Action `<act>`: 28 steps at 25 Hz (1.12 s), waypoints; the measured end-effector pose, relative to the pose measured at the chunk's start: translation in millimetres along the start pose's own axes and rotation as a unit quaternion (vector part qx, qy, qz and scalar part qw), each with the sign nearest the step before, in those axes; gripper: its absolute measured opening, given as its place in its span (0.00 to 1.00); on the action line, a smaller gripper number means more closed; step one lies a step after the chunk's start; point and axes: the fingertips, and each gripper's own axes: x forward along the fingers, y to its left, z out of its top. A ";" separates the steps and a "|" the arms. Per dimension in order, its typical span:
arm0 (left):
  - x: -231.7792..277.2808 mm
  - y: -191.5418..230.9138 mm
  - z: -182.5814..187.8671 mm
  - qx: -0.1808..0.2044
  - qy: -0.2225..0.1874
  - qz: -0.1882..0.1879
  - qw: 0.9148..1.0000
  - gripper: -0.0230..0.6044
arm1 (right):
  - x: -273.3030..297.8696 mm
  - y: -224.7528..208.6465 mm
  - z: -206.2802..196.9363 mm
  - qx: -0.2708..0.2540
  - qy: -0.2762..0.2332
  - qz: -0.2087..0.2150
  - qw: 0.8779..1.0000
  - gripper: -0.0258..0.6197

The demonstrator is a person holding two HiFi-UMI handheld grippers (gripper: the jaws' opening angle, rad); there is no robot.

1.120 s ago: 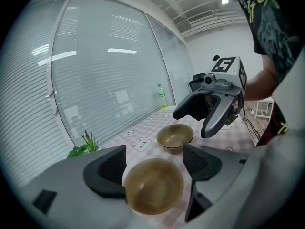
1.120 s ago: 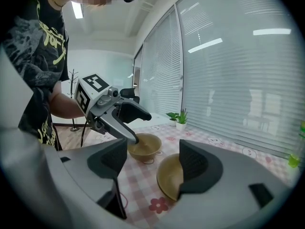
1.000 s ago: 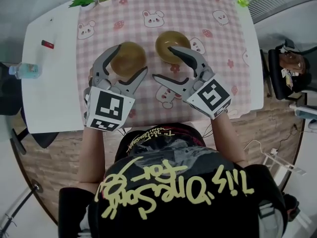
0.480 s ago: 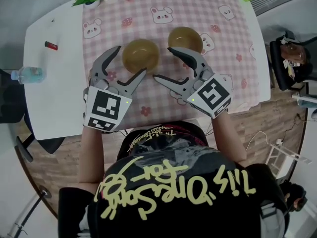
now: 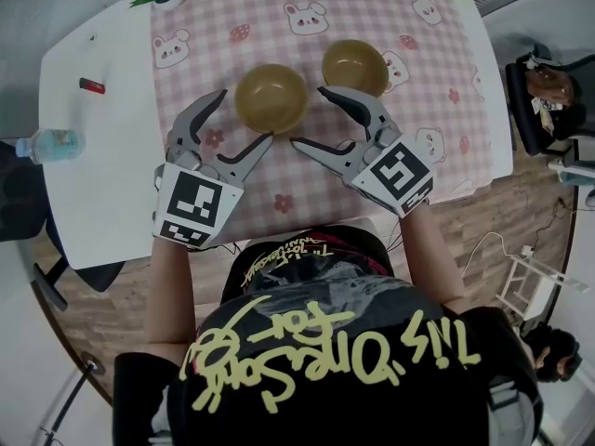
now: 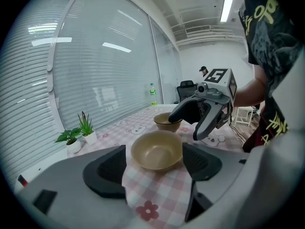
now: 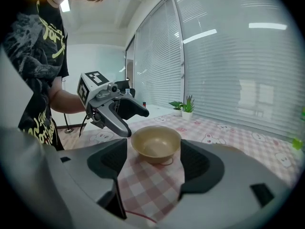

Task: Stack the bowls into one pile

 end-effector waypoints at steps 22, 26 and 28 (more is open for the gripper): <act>33.6 -13.1 -40.1 0.045 0.063 -0.055 0.995 0.61 | 17.8 -7.3 -38.7 -0.010 0.065 -0.032 0.997 0.56; 36.2 -11.7 -41.4 0.046 0.071 -0.049 0.995 0.60 | 19.8 -8.7 -39.6 0.002 0.069 -0.040 0.997 0.56; 37.8 -8.7 -40.7 0.044 0.070 -0.044 0.996 0.58 | 20.5 -10.2 -41.2 0.006 0.070 -0.043 0.997 0.56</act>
